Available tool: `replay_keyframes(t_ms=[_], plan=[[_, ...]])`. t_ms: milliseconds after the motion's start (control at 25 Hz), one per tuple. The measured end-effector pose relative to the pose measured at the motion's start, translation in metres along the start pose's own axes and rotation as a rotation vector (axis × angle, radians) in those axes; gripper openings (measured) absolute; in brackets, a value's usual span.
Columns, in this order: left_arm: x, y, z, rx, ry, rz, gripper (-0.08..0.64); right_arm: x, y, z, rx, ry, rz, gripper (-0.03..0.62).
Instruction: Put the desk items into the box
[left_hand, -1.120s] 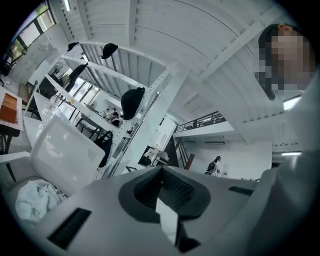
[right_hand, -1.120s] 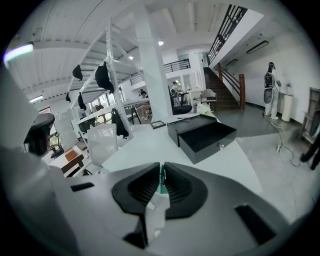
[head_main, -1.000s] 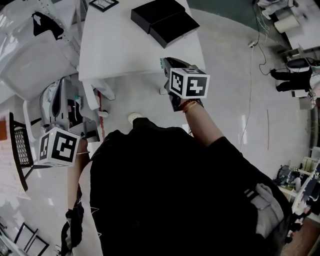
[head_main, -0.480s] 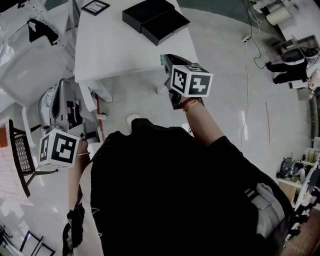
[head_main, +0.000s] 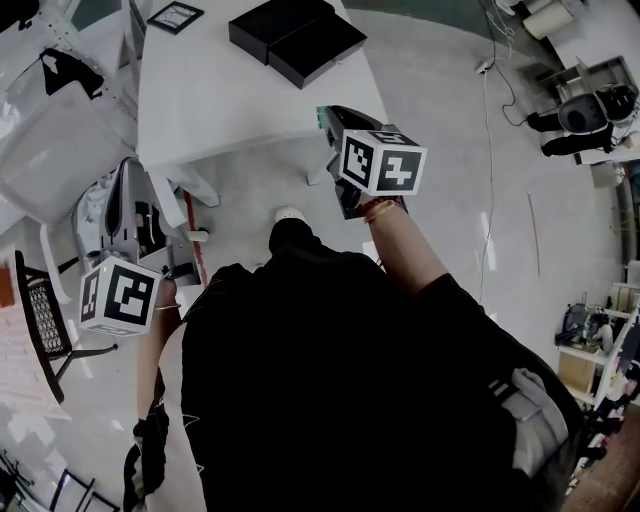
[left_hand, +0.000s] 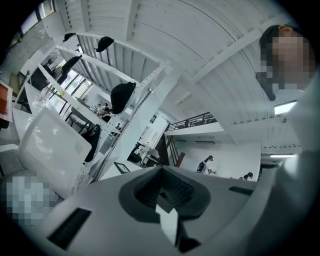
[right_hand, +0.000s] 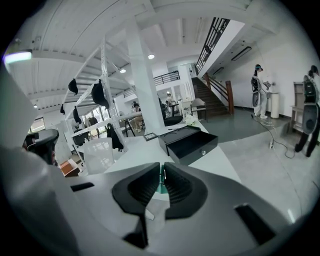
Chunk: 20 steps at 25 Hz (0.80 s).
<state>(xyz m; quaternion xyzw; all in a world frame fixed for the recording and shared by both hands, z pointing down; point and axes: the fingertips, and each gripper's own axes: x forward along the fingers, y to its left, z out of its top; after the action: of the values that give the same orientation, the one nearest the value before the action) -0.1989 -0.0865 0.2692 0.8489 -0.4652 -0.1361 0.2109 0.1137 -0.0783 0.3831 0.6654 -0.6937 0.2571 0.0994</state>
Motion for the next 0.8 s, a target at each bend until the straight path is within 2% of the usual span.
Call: replay_keyframes(t_ms=[160, 600, 800], plan=[[0.020, 0.000, -0.001, 0.016, 0.002, 0.002, 0.010, 0.015, -0.013, 0.010, 0.016, -0.015, 0.005, 0.032], [0.105, -0.024, -0.010, 0.011, -0.004, 0.016, 0.010, 0.069, -0.068, 0.050, 0.008, 0.025, 0.039, 0.032], [0.127, -0.024, -0.015, 0.008, -0.013, 0.052, 0.010, 0.095, -0.085, 0.070, -0.005, 0.025, 0.066, 0.032]])
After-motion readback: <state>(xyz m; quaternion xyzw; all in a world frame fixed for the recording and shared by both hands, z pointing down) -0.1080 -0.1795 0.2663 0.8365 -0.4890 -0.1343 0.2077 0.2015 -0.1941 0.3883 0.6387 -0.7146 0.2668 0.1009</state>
